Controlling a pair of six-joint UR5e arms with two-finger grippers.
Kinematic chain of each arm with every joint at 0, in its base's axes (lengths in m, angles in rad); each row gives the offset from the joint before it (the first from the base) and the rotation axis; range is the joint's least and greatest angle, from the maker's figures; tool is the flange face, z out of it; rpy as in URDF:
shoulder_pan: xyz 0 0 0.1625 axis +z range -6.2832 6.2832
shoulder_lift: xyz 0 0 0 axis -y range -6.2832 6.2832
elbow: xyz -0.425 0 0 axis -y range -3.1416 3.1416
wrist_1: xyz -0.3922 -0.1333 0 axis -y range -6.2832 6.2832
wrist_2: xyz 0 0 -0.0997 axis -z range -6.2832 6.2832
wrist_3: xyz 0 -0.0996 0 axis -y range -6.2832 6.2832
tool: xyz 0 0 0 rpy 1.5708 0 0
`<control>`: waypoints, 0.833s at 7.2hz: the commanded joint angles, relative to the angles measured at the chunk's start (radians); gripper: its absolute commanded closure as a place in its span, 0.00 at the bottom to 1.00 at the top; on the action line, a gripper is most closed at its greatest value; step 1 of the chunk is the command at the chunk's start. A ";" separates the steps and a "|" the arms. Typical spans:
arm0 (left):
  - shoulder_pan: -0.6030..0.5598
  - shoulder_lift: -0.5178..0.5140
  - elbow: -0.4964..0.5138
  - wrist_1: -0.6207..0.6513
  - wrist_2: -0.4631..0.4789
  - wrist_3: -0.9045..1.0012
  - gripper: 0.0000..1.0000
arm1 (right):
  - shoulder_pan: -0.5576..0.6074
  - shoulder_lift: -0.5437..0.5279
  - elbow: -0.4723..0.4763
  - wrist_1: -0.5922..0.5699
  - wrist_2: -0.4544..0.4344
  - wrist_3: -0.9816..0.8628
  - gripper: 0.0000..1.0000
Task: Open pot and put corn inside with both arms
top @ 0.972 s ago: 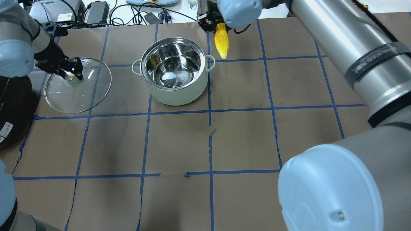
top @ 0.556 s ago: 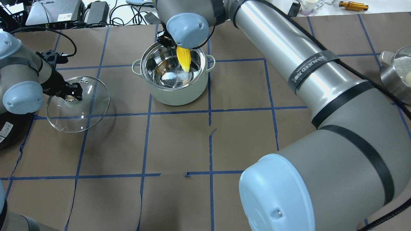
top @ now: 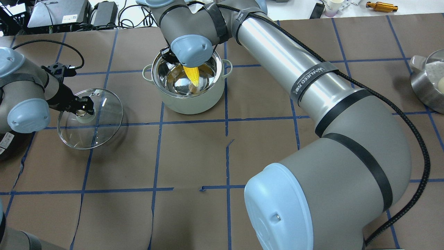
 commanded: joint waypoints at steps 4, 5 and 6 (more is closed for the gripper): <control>0.003 -0.018 -0.004 0.009 0.003 -0.003 0.57 | -0.073 -0.144 0.067 0.106 0.002 0.001 0.00; 0.003 -0.019 -0.006 0.006 0.003 -0.005 0.41 | -0.155 -0.248 0.141 0.172 0.015 -0.013 0.00; 0.003 -0.022 0.000 0.006 0.006 0.003 0.28 | -0.253 -0.371 0.248 0.196 0.072 -0.015 0.00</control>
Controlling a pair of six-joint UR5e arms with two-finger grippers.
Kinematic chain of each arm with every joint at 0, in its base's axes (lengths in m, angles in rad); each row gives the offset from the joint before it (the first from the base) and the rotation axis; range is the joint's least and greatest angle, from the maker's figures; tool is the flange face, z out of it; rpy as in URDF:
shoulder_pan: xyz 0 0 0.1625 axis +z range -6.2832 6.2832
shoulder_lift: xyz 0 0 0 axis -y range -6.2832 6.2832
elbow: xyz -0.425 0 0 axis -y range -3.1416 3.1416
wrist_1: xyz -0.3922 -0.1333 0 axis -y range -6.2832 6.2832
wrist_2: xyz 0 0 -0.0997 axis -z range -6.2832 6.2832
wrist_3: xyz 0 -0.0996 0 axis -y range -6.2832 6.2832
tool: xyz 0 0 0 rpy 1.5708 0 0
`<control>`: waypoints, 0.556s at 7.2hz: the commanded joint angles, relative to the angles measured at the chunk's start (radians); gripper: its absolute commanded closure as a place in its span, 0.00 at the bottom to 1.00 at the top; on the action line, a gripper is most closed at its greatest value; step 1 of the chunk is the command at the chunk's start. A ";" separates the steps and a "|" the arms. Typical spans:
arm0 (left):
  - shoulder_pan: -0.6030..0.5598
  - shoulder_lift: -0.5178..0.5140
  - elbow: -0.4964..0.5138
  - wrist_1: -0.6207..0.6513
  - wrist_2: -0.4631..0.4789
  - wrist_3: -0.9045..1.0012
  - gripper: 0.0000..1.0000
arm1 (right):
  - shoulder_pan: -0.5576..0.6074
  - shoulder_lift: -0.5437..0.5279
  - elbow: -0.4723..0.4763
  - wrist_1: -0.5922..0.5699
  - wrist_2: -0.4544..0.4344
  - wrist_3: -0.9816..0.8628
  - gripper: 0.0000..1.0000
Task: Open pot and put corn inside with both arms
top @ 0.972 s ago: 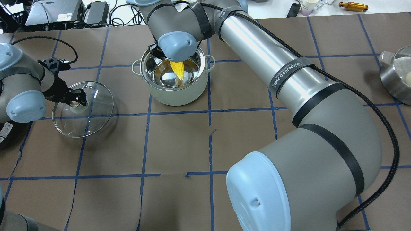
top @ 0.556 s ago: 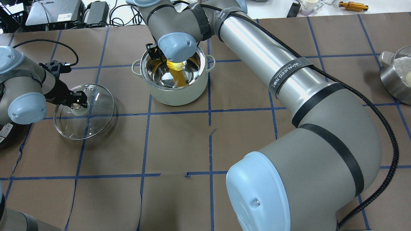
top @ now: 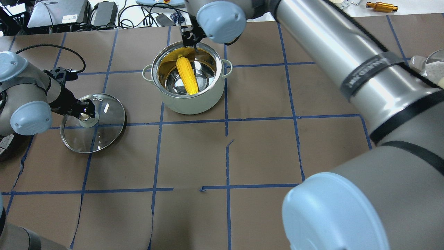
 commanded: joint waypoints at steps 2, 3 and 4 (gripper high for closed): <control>-0.003 0.027 0.012 -0.001 0.012 0.004 0.04 | -0.273 -0.372 0.360 0.096 0.094 -0.036 0.00; -0.017 0.055 0.053 -0.043 0.015 -0.008 0.00 | -0.314 -0.439 0.452 0.094 0.091 -0.108 0.00; -0.022 0.096 0.114 -0.197 0.007 -0.043 0.00 | -0.332 -0.478 0.511 0.099 0.077 -0.163 0.00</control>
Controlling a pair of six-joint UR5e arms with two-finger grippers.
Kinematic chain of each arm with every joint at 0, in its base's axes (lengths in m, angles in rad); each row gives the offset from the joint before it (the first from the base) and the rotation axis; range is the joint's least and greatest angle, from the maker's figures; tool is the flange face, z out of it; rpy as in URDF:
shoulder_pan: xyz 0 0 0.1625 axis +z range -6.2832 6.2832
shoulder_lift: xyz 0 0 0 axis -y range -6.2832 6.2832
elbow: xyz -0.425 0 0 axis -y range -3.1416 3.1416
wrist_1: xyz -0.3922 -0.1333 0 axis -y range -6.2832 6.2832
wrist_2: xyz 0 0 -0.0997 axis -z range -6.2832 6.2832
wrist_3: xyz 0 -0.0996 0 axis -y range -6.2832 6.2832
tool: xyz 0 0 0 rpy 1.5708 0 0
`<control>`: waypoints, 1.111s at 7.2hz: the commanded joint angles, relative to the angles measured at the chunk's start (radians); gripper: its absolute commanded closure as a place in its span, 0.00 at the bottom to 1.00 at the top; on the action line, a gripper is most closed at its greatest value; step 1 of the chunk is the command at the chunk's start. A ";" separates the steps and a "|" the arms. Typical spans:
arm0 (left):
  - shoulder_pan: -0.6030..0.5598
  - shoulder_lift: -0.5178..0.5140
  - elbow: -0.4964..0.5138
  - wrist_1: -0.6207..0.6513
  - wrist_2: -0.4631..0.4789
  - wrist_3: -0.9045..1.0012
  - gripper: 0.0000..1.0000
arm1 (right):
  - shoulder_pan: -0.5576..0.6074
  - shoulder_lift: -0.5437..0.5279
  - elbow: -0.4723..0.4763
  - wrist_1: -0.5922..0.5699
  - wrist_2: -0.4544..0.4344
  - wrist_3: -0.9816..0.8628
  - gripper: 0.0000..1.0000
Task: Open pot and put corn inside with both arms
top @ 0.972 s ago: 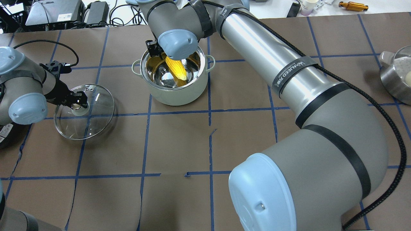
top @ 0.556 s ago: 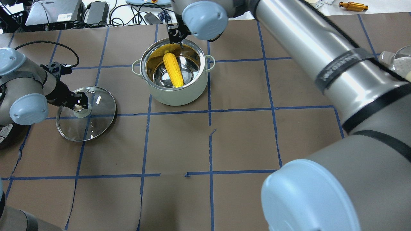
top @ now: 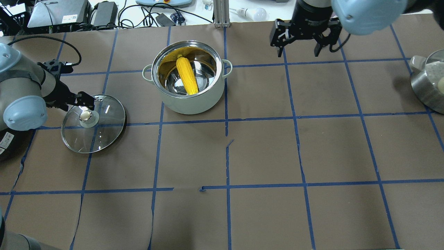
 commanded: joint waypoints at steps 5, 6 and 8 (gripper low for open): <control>-0.432 0.180 0.437 -0.648 0.148 -0.499 0.00 | -0.067 -0.171 0.107 0.155 -0.065 -0.142 0.00; -0.459 0.200 0.455 -0.655 0.113 -0.502 0.00 | -0.067 -0.171 0.107 0.153 -0.056 -0.142 0.00; -0.459 0.245 0.448 -0.655 0.033 -0.489 0.00 | -0.067 -0.172 0.104 0.158 -0.047 -0.142 0.00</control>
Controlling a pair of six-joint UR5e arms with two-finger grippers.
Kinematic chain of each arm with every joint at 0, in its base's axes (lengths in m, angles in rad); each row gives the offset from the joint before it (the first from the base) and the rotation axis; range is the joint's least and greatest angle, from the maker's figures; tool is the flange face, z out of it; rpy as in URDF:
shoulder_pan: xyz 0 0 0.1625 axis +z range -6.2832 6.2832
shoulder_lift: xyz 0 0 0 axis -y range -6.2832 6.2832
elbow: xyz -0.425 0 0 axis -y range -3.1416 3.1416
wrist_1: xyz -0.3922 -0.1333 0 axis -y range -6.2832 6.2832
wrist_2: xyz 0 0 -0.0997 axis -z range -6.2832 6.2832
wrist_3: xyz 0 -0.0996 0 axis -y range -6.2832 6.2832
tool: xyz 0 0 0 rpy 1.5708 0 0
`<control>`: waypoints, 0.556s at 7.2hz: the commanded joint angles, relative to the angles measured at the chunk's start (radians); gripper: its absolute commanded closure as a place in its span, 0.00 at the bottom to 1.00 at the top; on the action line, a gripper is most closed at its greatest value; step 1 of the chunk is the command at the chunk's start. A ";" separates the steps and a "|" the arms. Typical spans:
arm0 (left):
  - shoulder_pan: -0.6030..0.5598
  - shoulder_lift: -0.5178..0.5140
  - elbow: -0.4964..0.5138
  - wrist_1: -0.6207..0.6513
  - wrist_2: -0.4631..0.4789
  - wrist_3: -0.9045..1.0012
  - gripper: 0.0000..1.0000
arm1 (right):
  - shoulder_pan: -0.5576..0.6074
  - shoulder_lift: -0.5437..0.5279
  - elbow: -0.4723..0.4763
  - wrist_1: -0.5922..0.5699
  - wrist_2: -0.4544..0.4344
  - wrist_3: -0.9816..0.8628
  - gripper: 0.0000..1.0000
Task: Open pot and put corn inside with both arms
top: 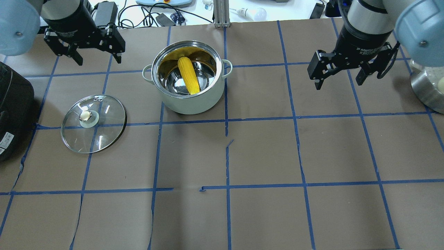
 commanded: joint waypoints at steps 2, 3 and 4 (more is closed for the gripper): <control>-0.007 0.050 -0.034 -0.004 -0.029 0.011 0.00 | 0.001 -0.001 -0.014 0.012 0.058 0.002 0.00; -0.004 0.062 -0.053 -0.004 -0.028 0.018 0.00 | 0.001 -0.001 -0.028 0.032 0.060 0.005 0.00; -0.007 0.068 -0.066 -0.002 -0.028 0.035 0.00 | 0.001 0.002 -0.040 0.038 0.057 0.005 0.00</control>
